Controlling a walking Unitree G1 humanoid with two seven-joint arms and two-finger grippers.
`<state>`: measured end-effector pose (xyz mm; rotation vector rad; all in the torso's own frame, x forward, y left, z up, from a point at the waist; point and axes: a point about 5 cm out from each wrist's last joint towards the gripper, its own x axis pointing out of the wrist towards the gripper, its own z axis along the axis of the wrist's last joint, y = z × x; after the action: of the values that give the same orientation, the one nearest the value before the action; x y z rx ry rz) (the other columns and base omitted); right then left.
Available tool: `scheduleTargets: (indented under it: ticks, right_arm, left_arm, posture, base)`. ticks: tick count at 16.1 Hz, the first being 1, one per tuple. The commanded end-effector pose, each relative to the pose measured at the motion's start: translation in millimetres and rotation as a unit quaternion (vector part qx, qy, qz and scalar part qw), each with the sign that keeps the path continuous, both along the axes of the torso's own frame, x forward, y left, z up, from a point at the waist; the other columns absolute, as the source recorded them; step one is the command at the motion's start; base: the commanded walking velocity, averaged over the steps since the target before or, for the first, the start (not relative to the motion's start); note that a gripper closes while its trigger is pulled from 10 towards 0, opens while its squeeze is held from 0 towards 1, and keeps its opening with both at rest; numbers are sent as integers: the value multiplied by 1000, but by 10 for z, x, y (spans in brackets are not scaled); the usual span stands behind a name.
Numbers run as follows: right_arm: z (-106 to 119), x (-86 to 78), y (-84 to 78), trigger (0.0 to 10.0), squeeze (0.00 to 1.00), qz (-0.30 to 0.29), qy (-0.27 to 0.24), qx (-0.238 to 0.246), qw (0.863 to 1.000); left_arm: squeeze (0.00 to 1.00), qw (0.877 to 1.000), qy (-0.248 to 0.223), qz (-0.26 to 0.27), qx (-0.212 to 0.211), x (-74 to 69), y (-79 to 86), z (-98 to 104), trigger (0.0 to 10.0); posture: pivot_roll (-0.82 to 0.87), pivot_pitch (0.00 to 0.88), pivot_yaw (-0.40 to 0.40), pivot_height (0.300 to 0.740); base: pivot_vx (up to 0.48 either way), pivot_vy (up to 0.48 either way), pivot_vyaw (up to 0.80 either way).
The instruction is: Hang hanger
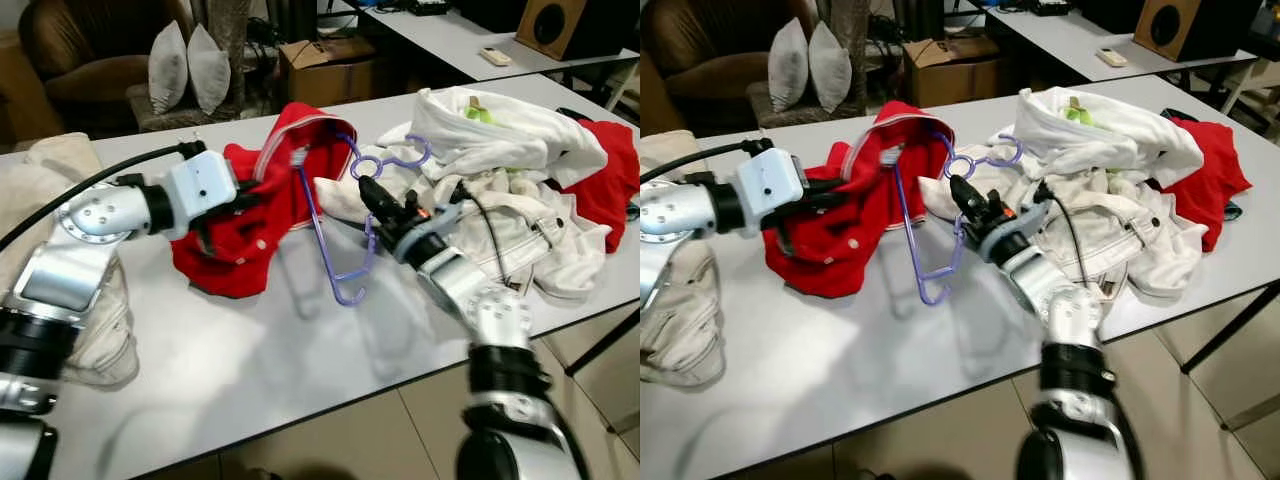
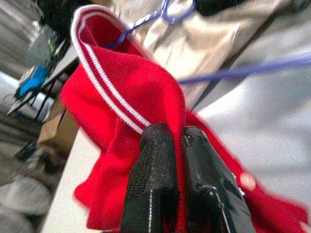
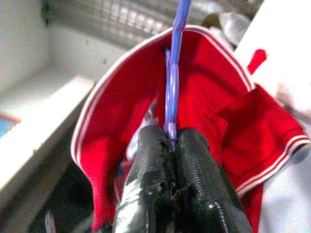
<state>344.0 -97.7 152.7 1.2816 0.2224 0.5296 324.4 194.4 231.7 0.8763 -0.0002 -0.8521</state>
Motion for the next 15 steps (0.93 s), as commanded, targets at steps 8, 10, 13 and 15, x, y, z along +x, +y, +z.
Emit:
scheduleTargets:
  ticks: [8, 10, 13, 15]
  right_arm:
    - [144, 271, 295, 10000, 0, -83, 60, 75, 992]
    - [162, 297, 384, 10000, 0, -81, 74, 101, 989]
    - [239, 288, 512, 10000, 0, -54, 66, 130, 988]
    - [265, 307, 519, 10000, 0, -54, 65, 151, 985]
  left_arm:
    - [0, 987, 122, -62, -79, -248, -244, -174, 1961]
    - [0, 979, 156, -86, -101, -332, -378, -221, 824]
    - [0, 981, 167, -75, -69, -327, -415, -379, 0]
    - [0, 972, 185, -93, -113, -379, -487, -324, 0]
  posture:
    - [-159, 0, 3, 740]
    - [-151, 0, -3, 740]
    - [-143, 0, -10, 740]
    - [-133, 0, -18, 740]
  base:
    - [0, 0, 0]
    - [0, 0, 0]
    - [0, 0, 0]
    - [0, 0, 0]
